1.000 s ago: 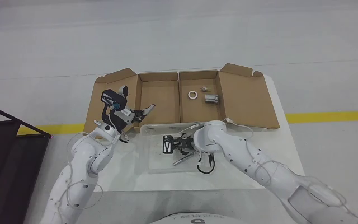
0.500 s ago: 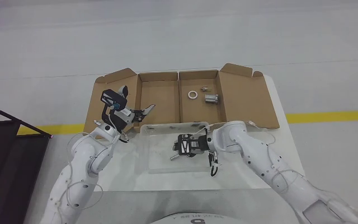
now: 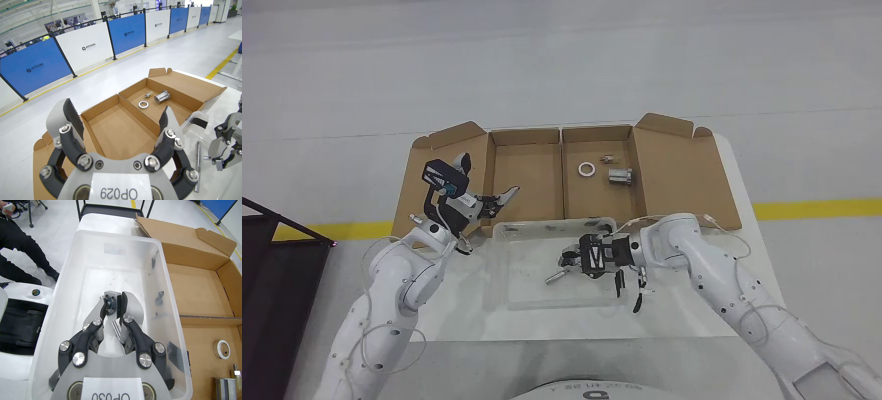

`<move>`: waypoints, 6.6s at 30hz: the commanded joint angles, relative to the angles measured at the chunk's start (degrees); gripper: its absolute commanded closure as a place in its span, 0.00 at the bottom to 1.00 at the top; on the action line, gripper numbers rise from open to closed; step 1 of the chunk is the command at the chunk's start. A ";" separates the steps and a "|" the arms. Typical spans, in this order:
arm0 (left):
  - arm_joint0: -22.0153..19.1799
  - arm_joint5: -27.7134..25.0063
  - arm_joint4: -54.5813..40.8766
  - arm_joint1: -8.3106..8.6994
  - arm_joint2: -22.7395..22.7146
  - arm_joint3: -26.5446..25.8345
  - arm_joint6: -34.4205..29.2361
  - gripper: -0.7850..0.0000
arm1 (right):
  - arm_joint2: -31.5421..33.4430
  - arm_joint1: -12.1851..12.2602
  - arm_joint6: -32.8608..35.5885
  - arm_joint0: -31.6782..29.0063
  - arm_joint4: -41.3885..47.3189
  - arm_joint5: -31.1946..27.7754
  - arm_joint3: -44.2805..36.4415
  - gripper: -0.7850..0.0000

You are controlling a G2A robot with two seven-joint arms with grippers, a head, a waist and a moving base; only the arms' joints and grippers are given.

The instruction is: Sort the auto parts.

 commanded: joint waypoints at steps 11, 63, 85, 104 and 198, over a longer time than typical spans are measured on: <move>0.00 0.00 0.00 0.00 0.00 0.00 0.00 0.00 | -3.91 0.90 -12.12 4.11 2.57 0.00 -5.05 1.00; 0.00 0.00 0.00 0.00 0.00 0.00 0.00 0.00 | -15.85 8.10 -44.24 19.15 73.78 0.00 -3.98 1.00; 0.00 0.00 0.00 0.00 0.00 0.00 0.00 0.00 | -1.12 4.46 -51.13 10.18 47.15 8.32 -2.64 1.00; 0.00 0.00 0.00 0.00 0.00 0.00 0.00 0.00 | -2.60 -1.67 -65.15 8.35 17.53 49.47 0.04 1.00; 6.83 3.20 -14.54 -0.15 -13.54 0.59 7.15 0.00 | -20.06 -22.55 7.44 27.36 -13.29 44.05 28.51 0.05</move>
